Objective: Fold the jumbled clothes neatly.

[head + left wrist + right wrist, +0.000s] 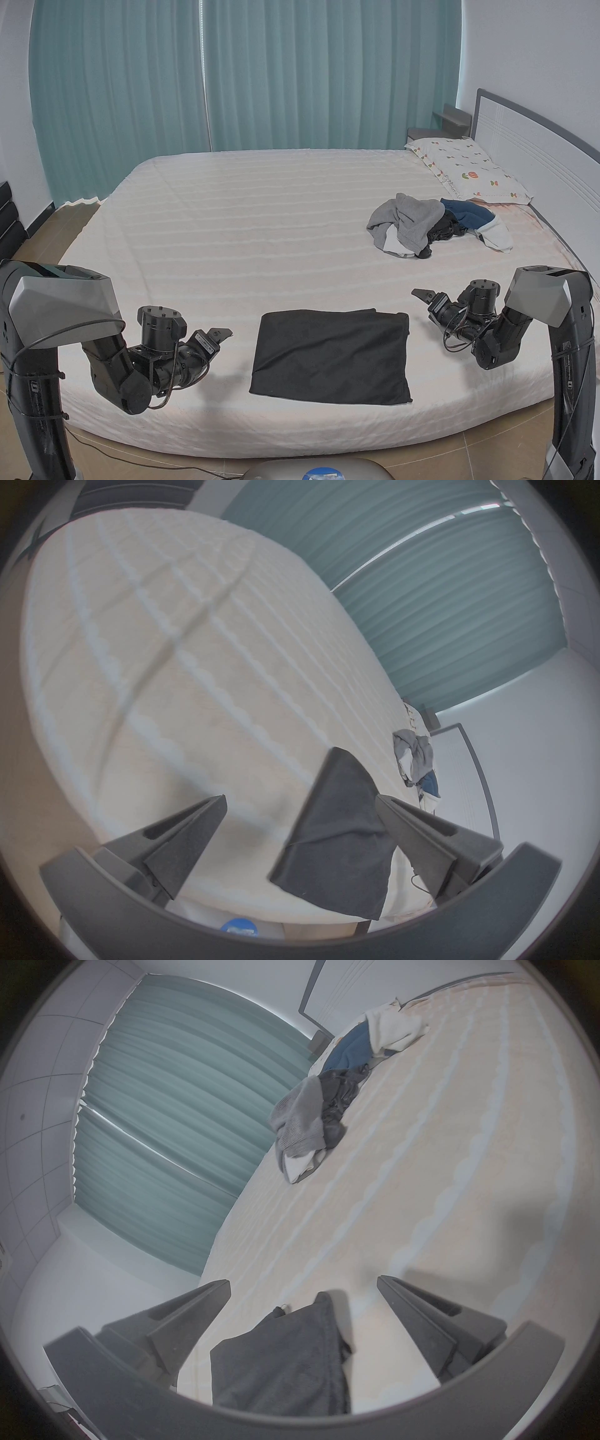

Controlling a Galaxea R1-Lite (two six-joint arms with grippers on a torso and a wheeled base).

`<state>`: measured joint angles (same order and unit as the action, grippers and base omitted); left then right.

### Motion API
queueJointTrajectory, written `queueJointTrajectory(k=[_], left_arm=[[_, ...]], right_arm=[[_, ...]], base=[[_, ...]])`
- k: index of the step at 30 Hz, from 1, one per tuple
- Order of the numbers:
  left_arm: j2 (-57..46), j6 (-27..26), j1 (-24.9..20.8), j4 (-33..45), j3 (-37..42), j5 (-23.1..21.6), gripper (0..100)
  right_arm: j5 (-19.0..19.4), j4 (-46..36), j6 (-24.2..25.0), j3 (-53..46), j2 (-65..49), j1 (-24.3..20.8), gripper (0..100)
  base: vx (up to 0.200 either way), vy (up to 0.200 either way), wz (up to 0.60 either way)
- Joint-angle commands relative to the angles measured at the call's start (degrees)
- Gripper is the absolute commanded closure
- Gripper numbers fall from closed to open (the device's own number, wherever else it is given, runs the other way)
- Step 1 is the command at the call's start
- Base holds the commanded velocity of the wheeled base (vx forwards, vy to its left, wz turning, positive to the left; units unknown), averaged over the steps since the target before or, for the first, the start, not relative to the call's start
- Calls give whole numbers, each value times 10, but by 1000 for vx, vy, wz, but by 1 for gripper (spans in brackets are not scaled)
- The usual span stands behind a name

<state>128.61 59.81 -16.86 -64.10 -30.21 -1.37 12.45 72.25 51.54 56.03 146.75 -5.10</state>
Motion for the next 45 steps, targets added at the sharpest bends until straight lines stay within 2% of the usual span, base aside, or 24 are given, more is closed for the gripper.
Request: queueJointTrajectory(k=[1,3,11,17,23,45], left_arm=[[30,-41,-3,2,-48,5,0],[38,-60,-4,6,-60,4,0],[103,-136,-21,103,-205,-4,0],[128,-206,-19,138,-238,-52,0],[142,-248,-17,150,-254,-57,0],[157,-234,-40,147,-286,-55,0]], right_arm=[[4,10,0,-19,-1,-2,0],[4,10,0,-19,0,-2,0],[8,13,0,-21,2,-3,0],[15,13,0,-22,2,-3,0],[20,13,0,-25,2,-3,0],[20,15,0,-25,4,-3,0]], base=[[0,0,0],[0,0,0],[0,0,0],[0,0,0],[0,0,0],[0,0,0]])
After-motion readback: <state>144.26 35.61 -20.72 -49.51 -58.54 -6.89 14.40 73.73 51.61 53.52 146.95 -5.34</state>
